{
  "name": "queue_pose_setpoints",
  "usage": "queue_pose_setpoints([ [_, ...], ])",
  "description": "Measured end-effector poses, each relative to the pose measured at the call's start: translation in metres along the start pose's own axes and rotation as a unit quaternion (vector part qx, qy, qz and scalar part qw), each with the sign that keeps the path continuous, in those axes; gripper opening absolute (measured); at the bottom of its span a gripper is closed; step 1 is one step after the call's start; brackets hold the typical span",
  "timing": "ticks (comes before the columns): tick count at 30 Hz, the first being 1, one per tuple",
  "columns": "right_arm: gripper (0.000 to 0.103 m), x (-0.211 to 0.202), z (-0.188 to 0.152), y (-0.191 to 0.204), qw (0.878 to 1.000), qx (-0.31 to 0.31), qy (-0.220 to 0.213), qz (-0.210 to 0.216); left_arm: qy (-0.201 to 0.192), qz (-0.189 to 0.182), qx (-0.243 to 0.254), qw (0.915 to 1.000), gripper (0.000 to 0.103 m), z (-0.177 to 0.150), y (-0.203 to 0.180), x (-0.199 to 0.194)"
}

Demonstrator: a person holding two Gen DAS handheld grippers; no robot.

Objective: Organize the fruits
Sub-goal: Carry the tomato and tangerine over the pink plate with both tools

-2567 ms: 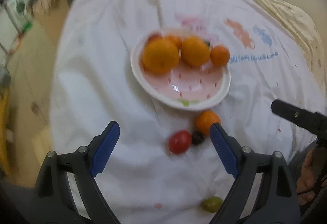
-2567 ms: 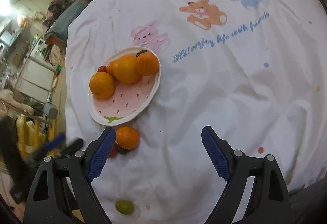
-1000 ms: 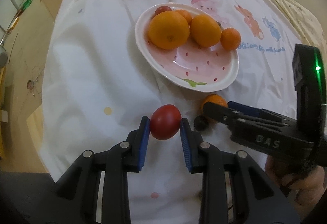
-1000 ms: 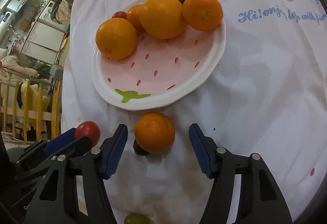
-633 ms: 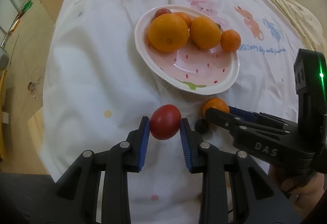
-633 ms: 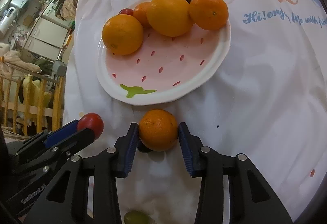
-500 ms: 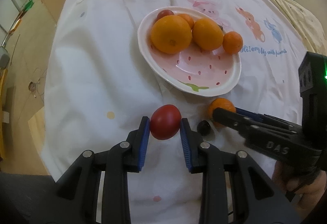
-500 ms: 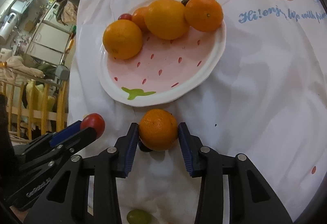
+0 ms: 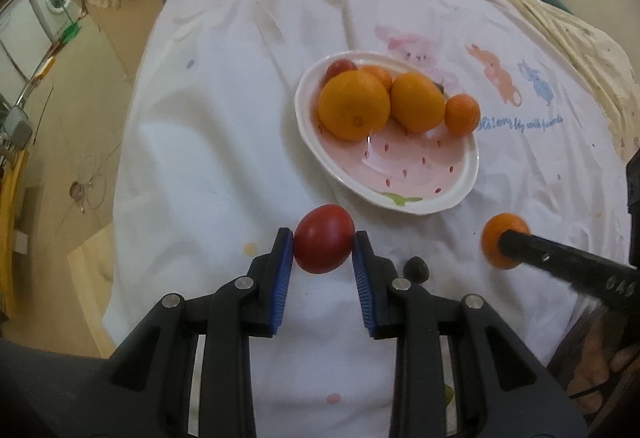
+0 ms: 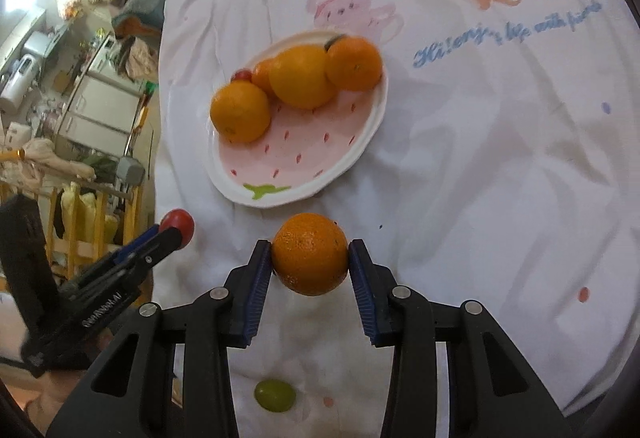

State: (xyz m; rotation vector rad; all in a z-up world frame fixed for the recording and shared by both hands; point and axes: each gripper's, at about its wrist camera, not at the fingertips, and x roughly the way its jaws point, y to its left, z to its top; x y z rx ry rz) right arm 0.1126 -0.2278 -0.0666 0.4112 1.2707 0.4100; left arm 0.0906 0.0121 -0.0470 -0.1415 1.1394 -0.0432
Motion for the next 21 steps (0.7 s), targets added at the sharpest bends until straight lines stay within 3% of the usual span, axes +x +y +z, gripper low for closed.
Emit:
queue_pose_setpoints([
  [11,0.041,-0.066,0.021,0.012,0.994,0.008,-0.099,0.056,-0.019,0.001,-0.011,0.9998,0.026,0.01,0.007,-0.025],
  [21,0.041,-0.087,0.065,0.029,0.988,0.0,-0.126,0.093,-0.065,-0.011,-0.012,0.9978,0.026,0.062,0.015,-0.057],
])
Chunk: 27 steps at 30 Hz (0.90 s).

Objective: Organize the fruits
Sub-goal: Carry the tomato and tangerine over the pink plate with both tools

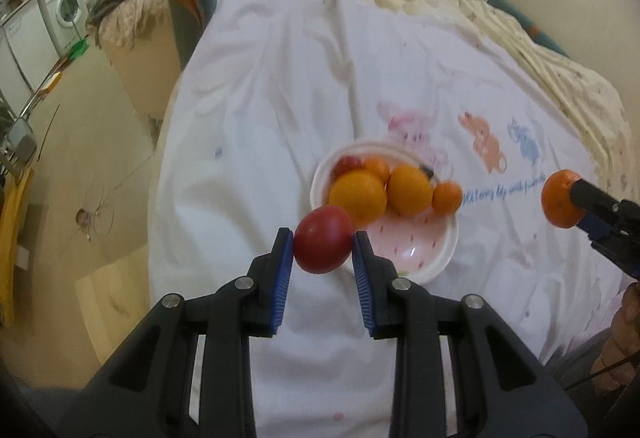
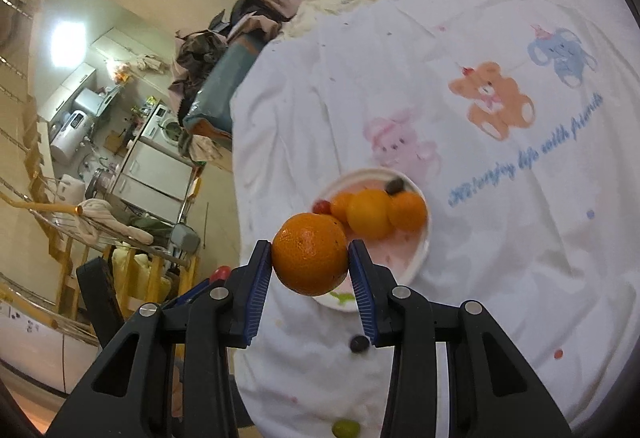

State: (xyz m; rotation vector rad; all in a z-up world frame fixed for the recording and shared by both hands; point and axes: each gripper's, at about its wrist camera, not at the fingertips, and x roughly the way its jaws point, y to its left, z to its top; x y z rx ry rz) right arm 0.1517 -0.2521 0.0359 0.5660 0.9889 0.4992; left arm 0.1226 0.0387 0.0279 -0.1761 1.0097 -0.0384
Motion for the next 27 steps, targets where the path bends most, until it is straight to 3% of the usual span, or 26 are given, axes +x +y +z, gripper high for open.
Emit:
queue_pose_setpoints([
  [10,0.041,0.052,0.024,-0.001,0.998,-0.017,0.051,-0.03,0.008,-0.015,0.015,0.9997,0.026,0.031,-0.01,0.031],
  [16,0.041,0.101,0.016,-0.03,0.991,0.016,0.116,-0.063,0.072,-0.024,0.019,0.9969,0.026,0.016,-0.025,0.078],
  [21,0.041,0.121,-0.001,-0.046,0.985,0.044,0.145,-0.077,0.122,-0.033,0.04,0.9912,0.026,-0.004,-0.039,0.105],
  [27,0.042,0.132,-0.008,-0.063,0.979,0.067,0.163,-0.1,0.136,-0.04,0.041,0.9891,0.026,-0.007,-0.043,0.118],
])
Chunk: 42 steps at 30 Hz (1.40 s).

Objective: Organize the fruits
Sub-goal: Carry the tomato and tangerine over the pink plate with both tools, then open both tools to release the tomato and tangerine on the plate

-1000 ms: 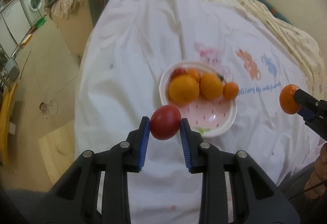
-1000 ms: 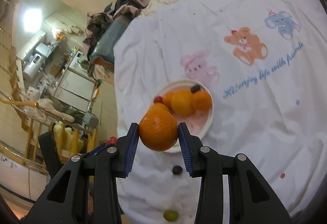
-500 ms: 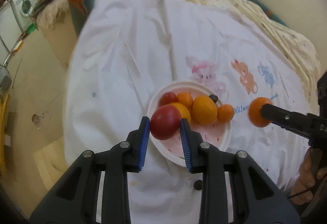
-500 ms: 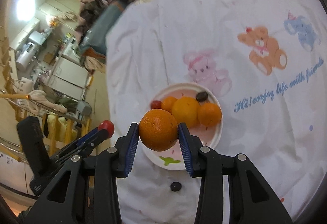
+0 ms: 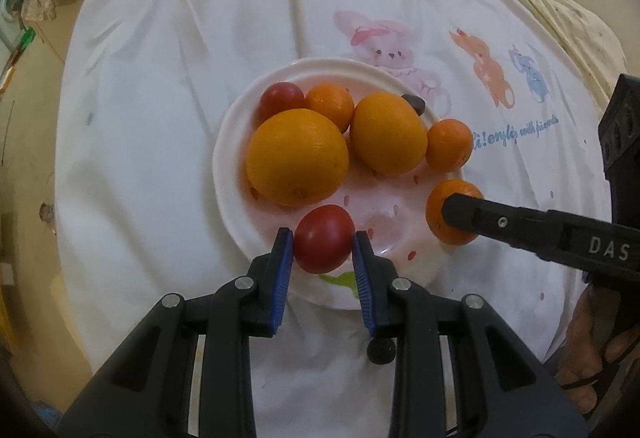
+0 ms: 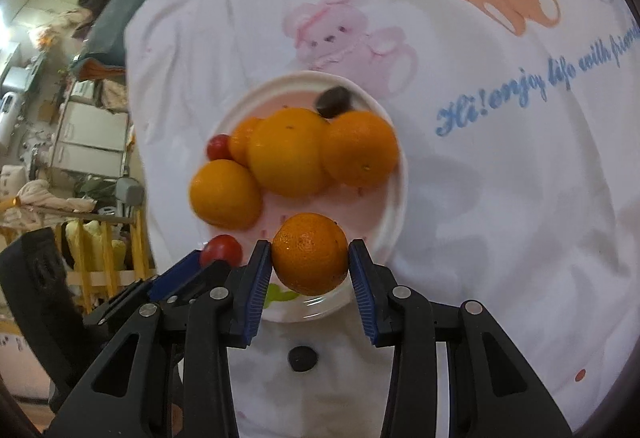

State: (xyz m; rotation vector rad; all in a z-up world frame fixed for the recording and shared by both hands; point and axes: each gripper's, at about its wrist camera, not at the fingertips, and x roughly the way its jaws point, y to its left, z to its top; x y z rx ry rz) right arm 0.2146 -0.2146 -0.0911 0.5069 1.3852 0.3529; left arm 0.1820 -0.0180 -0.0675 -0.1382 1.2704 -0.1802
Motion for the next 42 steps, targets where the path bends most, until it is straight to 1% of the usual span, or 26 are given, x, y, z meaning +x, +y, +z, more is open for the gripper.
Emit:
queue_pose_setpoints([
  [1,0.042,0.001,0.001,-0.002,1.0,0.003,0.001,0.004,0.003,-0.001,-0.003,1.0,0.026,0.0,0.0,0.002],
  [3,0.042,0.001,0.002,-0.003,1.0,0.001,-0.002,0.0,0.012,-0.003,-0.006,0.9999,0.026,0.0,0.001,0.006],
  [6,0.043,0.002,0.002,-0.006,1.0,0.006,0.001,0.002,0.014,-0.003,-0.01,0.9998,0.026,-0.002,0.001,0.009],
  [9,0.044,0.002,0.0,-0.006,1.0,0.004,0.0,-0.003,0.008,-0.004,-0.01,0.9999,0.027,-0.002,-0.001,0.009],
  [13,0.044,0.002,0.001,-0.01,1.0,0.015,0.0,-0.003,0.008,0.008,-0.002,0.9999,0.027,-0.002,-0.005,0.011],
  [17,0.044,0.003,0.001,-0.008,1.0,0.012,0.003,-0.003,-0.001,-0.011,0.0,0.9999,0.027,-0.003,-0.006,0.009],
  [19,0.044,0.001,0.001,-0.006,1.0,0.008,0.002,0.0,-0.008,-0.009,0.009,0.9999,0.028,-0.003,-0.008,0.006],
  [21,0.044,0.0,0.002,-0.005,1.0,0.007,-0.002,0.0,-0.015,-0.006,0.012,0.9998,0.035,-0.001,-0.009,0.004],
  [23,0.044,-0.002,0.003,-0.007,1.0,0.014,-0.003,-0.002,-0.022,-0.007,0.012,0.9997,0.059,-0.001,-0.01,0.001],
  [24,0.054,-0.003,0.003,-0.009,1.0,0.018,-0.004,0.001,-0.028,-0.007,0.012,0.9995,0.064,0.0,-0.011,-0.002],
  [25,0.061,-0.005,0.003,-0.01,1.0,0.023,-0.007,0.006,-0.033,-0.007,0.014,0.9993,0.07,0.0,-0.011,-0.004],
  [26,0.071,-0.009,0.003,-0.011,0.999,0.027,-0.016,0.009,-0.038,-0.006,0.018,0.9991,0.074,-0.001,-0.012,-0.007],
  [28,0.072,-0.014,0.004,-0.009,0.999,0.024,-0.022,0.015,-0.041,-0.002,0.025,0.9988,0.078,-0.001,-0.014,-0.009],
  [31,0.072,-0.021,0.005,-0.007,0.999,0.019,-0.03,0.02,-0.046,0.009,0.041,0.9981,0.078,-0.001,-0.018,-0.011],
  [33,0.072,-0.024,0.006,-0.008,0.999,0.022,-0.034,0.025,-0.05,0.019,0.042,0.9977,0.078,-0.002,-0.017,-0.012],
  [36,0.072,-0.027,0.005,-0.009,0.999,0.025,-0.039,0.025,-0.056,0.021,0.033,0.9976,0.078,-0.005,-0.014,-0.016],
  [39,0.072,-0.032,0.003,-0.008,0.999,0.015,-0.045,0.019,-0.067,0.025,0.033,0.9969,0.078,-0.007,-0.013,-0.022],
  [42,0.072,-0.037,-0.001,-0.004,0.999,0.002,-0.048,0.014,-0.083,0.015,0.038,0.9957,0.078,-0.01,-0.012,-0.03],
])
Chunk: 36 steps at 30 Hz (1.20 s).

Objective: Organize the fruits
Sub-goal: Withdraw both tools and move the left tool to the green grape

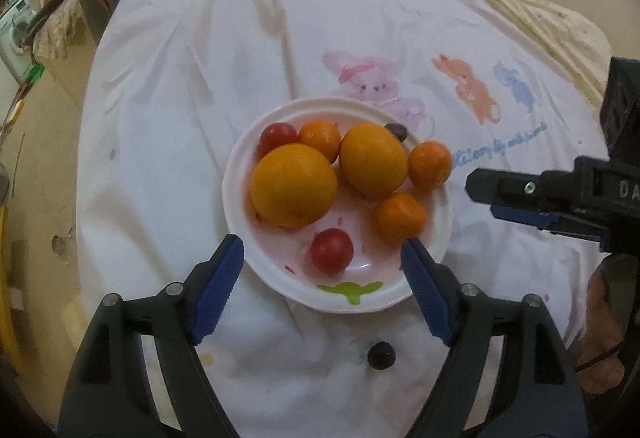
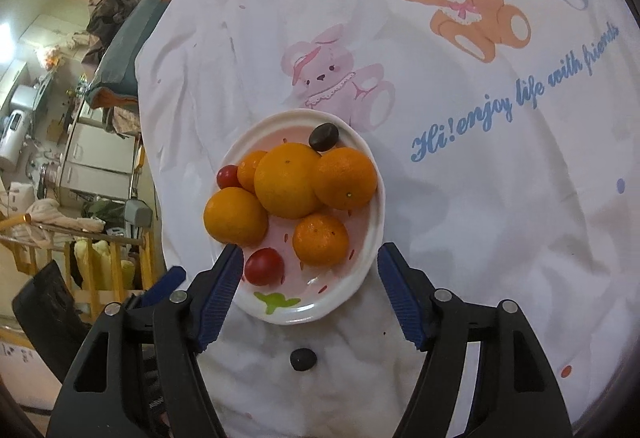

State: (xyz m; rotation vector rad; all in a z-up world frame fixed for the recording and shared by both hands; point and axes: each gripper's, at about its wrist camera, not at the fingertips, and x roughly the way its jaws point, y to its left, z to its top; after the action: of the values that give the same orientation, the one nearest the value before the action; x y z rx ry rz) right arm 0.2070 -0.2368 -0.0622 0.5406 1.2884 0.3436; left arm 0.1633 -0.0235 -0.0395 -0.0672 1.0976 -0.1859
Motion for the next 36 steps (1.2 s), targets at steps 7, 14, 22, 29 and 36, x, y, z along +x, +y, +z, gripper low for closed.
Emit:
queue_pose_setpoints([
  [7,0.072,-0.014,-0.009,0.001,1.0,-0.008,-0.01,-0.01,-0.008,0.006,-0.002,1.0,0.078,-0.006,0.004,-0.012],
  [14,0.072,-0.031,-0.022,-0.005,1.0,-0.007,-0.024,-0.013,-0.008,-0.002,-0.022,0.9997,0.078,-0.018,0.006,-0.023],
  [22,0.072,-0.047,-0.052,-0.015,1.0,-0.002,-0.023,-0.012,0.001,-0.009,-0.056,0.9984,0.078,-0.043,0.007,-0.036],
  [29,0.072,-0.056,-0.077,-0.016,1.0,-0.009,-0.025,-0.005,0.026,-0.006,-0.062,0.9977,0.078,-0.079,-0.005,-0.047],
  [36,0.072,-0.058,-0.084,-0.02,1.0,-0.014,-0.027,0.002,0.082,-0.019,-0.042,0.9956,0.072,-0.126,-0.021,-0.043],
])
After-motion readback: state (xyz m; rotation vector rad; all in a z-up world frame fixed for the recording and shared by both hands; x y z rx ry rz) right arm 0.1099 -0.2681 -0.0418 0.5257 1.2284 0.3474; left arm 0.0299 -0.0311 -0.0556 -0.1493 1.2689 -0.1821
